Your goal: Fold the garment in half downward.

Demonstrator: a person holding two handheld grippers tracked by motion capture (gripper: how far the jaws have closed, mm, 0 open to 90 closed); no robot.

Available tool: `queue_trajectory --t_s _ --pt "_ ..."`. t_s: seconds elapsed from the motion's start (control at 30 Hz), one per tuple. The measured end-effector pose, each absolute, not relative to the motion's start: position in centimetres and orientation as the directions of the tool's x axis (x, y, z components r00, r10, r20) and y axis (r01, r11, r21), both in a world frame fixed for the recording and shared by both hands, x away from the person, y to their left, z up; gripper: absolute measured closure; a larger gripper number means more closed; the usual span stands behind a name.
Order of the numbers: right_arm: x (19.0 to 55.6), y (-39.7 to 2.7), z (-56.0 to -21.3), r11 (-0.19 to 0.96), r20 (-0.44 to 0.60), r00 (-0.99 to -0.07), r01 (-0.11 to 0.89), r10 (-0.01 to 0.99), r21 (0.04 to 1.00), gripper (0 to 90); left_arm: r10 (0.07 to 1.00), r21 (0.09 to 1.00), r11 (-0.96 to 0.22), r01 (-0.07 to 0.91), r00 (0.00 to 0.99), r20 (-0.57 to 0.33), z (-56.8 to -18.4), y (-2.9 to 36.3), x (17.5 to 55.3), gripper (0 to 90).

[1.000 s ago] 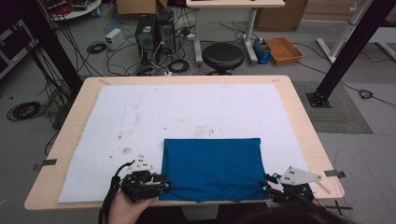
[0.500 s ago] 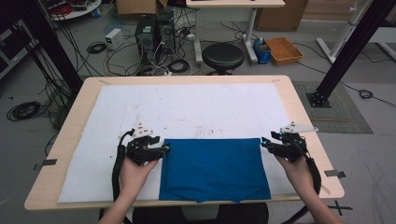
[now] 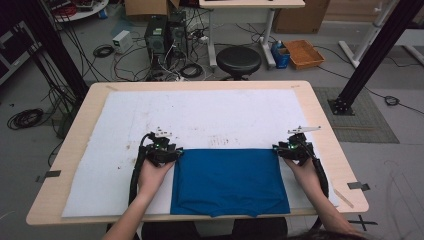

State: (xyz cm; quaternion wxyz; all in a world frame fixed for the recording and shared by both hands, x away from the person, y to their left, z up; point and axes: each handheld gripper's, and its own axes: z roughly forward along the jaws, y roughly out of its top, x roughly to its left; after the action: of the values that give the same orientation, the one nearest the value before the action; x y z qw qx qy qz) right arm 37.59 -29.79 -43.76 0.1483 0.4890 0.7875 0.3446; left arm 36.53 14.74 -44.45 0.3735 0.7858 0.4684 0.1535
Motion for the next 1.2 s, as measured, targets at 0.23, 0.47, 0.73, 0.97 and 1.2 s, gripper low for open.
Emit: queue_trajectory --t_s 0.23,0.47,0.73,0.97,1.2 --pt "37.2 -29.7 -44.0 0.306 0.097 -0.502 0.656 0.859 0.69 87.0 0.839 0.74 -0.287 0.609 0.533 -0.113 -44.5 14.6 36.1 85.5" --pt "38.2 -29.6 -43.2 0.317 0.057 -0.513 0.61 0.856 0.726 87.5 0.839 0.743 -0.299 0.599 0.535 -0.094 -44.2 14.8 37.1 86.4" --pt "40.9 -29.5 -42.9 0.291 0.063 -0.493 0.605 0.868 0.741 87.4 0.85 0.756 -0.285 0.59 0.52 -0.085 -43.6 14.8 40.2 86.3" --pt "42.2 -29.2 -43.3 0.309 0.036 -0.493 0.599 0.869 0.739 87.4 0.857 0.756 -0.297 0.583 0.512 -0.059 -44.1 14.5 41.5 86.3" --pt "42.3 -29.3 -43.1 0.304 0.044 -0.506 0.583 0.861 0.753 80.8 0.869 0.776 -0.269 0.57 0.492 -0.06 -43.8 14.8 41.3 74.9"
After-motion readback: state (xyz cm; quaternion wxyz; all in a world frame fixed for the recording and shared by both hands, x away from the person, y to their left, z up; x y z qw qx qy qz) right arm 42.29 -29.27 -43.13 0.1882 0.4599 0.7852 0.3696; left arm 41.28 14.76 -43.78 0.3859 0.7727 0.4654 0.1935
